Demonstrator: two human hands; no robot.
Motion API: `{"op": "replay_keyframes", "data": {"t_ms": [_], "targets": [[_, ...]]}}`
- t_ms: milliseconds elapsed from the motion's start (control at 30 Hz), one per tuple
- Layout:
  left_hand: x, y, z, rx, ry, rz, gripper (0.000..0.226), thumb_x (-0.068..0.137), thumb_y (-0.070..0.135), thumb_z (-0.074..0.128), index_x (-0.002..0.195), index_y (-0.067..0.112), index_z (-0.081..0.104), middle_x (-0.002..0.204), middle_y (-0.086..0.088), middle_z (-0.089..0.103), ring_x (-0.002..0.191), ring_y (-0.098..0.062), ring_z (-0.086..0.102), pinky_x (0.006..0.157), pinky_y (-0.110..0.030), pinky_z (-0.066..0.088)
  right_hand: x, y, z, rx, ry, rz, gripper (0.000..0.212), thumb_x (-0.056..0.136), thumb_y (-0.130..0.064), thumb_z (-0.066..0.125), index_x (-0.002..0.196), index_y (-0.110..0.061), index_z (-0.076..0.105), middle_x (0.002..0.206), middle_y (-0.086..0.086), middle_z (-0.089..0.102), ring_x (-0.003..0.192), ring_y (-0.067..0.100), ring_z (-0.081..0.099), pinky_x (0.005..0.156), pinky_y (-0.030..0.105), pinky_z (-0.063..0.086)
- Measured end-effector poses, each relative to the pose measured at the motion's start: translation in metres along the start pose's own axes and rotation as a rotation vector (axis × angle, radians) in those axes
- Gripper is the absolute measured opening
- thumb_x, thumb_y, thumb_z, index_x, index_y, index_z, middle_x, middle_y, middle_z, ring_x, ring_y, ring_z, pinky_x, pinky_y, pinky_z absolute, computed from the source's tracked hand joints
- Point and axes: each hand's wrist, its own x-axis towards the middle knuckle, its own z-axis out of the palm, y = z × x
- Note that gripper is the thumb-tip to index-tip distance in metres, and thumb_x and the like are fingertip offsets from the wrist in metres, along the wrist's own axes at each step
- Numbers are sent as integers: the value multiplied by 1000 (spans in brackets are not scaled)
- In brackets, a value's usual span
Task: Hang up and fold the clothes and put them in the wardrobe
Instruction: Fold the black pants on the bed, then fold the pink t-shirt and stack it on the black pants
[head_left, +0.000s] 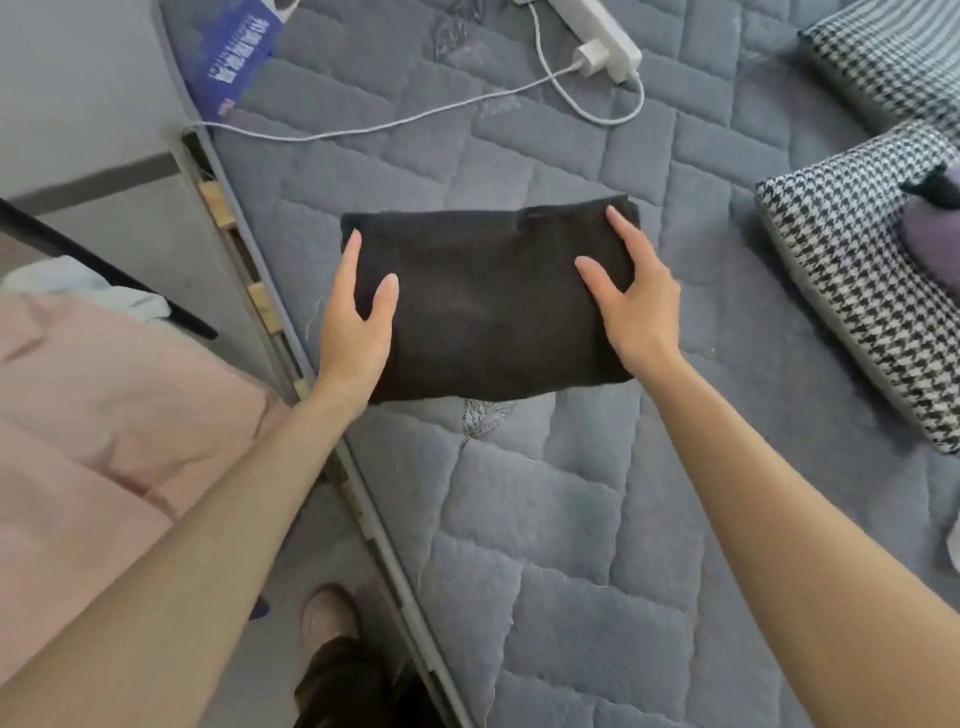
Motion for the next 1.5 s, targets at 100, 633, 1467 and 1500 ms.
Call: {"op": "replay_keyframes", "data": {"t_ms": [100,633,1467,1500], "targets": [[44,4,-15,94,-24,-22,59,102,27,43,153,29,14,160,3,14,145,-13,18,114,-25,18,39,-12,13,-115,-59,-14,59,97,-30,56,150,-30,31,143,-3,47,130,12,41,97,5,26],[8,-15,-81,243,-165,110,51,101,19,44,149,26,30,151,7,35,140,-7,29,110,-19,21,-44,-78,108,-375,-426,-252,44,100,-25,48,144,-23,43,147,-2,43,133,18,32,107,32,34],[-217,-135,-340,128,421,-226,54,98,9,45,149,23,32,140,11,43,129,-13,44,102,-26,36,-256,-194,304,-413,-900,-422,71,95,-41,51,151,-30,9,157,10,19,137,38,29,110,49,30],[-217,-143,-339,122,424,-227,56,97,9,46,149,23,30,142,7,44,130,-14,44,104,-27,36,-257,-191,312,-407,-887,-383,78,93,-43,54,151,-32,2,158,11,14,140,40,24,111,51,27]]}}
